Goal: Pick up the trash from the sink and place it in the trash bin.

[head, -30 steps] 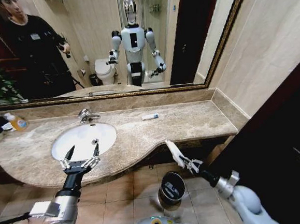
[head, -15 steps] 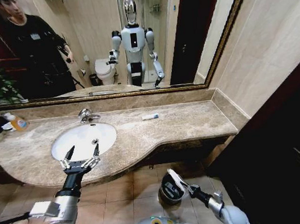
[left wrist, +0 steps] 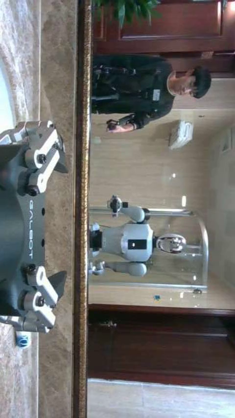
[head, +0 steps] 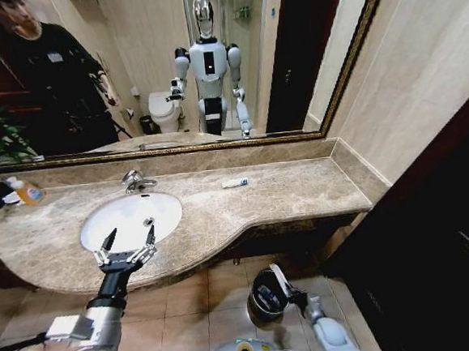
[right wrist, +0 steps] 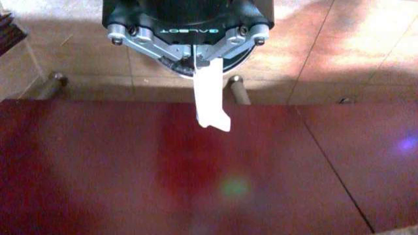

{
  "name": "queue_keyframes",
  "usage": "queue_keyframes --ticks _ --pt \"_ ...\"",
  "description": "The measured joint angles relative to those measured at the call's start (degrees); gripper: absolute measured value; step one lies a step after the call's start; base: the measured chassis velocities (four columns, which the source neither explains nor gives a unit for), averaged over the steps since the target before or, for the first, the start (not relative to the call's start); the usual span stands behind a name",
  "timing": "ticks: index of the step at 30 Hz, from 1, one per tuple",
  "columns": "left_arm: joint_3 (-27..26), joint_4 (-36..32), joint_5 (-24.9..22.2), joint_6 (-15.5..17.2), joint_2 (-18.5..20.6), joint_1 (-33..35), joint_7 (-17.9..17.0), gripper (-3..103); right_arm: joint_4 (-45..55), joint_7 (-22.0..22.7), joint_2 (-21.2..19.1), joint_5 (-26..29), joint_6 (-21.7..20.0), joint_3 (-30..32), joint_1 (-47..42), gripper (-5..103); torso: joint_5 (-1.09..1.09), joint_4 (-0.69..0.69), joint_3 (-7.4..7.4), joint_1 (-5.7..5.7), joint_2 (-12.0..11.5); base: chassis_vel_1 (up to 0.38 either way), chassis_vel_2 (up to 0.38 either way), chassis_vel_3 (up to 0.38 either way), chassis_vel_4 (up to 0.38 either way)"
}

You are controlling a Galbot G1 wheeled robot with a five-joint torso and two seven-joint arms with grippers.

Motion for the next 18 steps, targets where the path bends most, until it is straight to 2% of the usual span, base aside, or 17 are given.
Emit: queue_keyframes --ticks 4,5,6,8,10,14,16,18 --pt "0.0 0.0 0.0 0.0 0.0 0.0 0.0 100 -1.49 -0.09 -0.04 -1.74 0.65 -0.06 0.45 1 0.0 0.0 0.0 0.0 0.0 0.0 0.0 0.0 0.0" --pt "0.0 0.0 0.0 0.0 0.0 0.0 0.0 100 -1.91 -0.11 -0.21 -1.84 1.1 -0.05 0.54 7 0.01 0.0 0.0 0.0 0.0 0.0 0.0 0.0 0.0" --pt "0.0 0.0 0.0 0.0 0.0 0.0 0.0 100 -1.91 -0.11 -0.21 -1.84 1.1 -0.05 0.54 7 0.01 0.0 0.0 0.0 0.0 0.0 0.0 0.0 0.0" --pt "0.0 0.0 0.0 0.0 0.0 0.0 0.0 100 -1.99 0.24 -0.39 -1.63 1.67 0.02 0.27 17 0.0 0.0 0.0 0.0 0.0 0.0 0.0 0.0 0.0" --pt "0.0 0.0 0.0 0.0 0.0 0.0 0.0 100 -1.99 0.45 -0.43 -1.54 1.92 0.05 0.16 17 0.01 0.0 0.0 0.0 0.0 0.0 0.0 0.0 0.0" --pt "0.0 0.0 0.0 0.0 0.0 0.0 0.0 100 -1.78 1.39 -0.65 -0.49 2.76 0.08 -0.35 39 0.01 0.0 0.0 0.0 0.0 0.0 0.0 0.0 0.0" --pt "0.0 0.0 0.0 0.0 0.0 0.0 0.0 100 -1.73 1.39 -0.67 -0.2 2.81 0.08 -0.48 39 0.01 0.0 0.0 0.0 0.0 0.0 0.0 0.0 0.0" --pt "0.0 0.0 0.0 0.0 0.0 0.0 0.0 100 -1.56 1.39 -0.59 0.46 2.99 0.09 -0.84 49 0.01 0.0 0.0 0.0 0.0 0.0 0.0 0.0 0.0"
